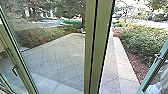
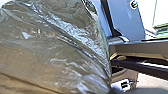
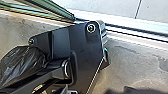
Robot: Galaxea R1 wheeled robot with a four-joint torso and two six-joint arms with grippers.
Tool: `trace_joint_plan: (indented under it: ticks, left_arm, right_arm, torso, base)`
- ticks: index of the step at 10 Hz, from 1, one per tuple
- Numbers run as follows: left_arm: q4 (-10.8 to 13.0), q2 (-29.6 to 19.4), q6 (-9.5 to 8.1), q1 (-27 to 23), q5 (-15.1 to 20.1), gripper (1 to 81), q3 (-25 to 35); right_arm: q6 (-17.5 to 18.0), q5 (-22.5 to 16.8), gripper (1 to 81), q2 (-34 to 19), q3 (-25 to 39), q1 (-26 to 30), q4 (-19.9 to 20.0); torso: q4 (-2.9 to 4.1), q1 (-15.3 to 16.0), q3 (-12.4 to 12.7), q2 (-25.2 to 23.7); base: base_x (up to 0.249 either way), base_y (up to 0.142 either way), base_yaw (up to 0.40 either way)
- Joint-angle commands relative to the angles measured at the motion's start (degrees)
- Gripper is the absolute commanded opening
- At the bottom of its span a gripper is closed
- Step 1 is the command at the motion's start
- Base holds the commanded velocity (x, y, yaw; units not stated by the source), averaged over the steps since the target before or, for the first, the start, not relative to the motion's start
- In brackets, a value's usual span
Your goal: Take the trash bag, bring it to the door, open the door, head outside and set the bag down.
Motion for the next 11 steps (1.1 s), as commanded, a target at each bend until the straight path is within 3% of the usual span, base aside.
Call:
trace_joint_plan:
  ticks: [1,2,4,7,11]
  left_arm:
    - [0.4,0.2,0.10,-1.8,3.6,1.0,0.3]
    - [0.2,0.2,0.10,-2.1,3.6,1.0,0.3]
    - [0.0,0.3,0.01,-2.2,3.3,1.0,0.3]
    - [0.0,0.3,-0.08,-2.8,3.1,1.0,-0.7]
    - [-0.1,0.5,-0.17,-3.1,3.2,1.0,-1.1]
  right_arm:
    - [-23.4,2.1,81.1,7.8,-13.7,-2.3,22.0]
    - [-26.2,5.7,81.1,13.6,-20.9,-4.8,22.8]
    - [-26.8,10.5,81.1,18.9,-26.4,-8.0,22.5]
    - [-26.3,13.9,81.1,25.6,-29.2,-10.7,22.5]
    - [-27.6,19.3,81.1,35.1,-39.2,-14.3,20.3]
  torso:
    - [0.00,0.0,0.0,0.0]
    - [0.00,0.0,0.0,0.0]
    - [0.00,0.0,0.0,0.0]
    - [0.00,0.0,0.0,0.0]
    - [0.00,0.0,0.0,0.0]
  base:
    - [0.000,0.000,0.000]
    - [0.000,0.000,0.000]
    - [0.000,0.000,0.000]
    - [0.000,0.000,0.000]
    - [0.000,0.000,0.000]
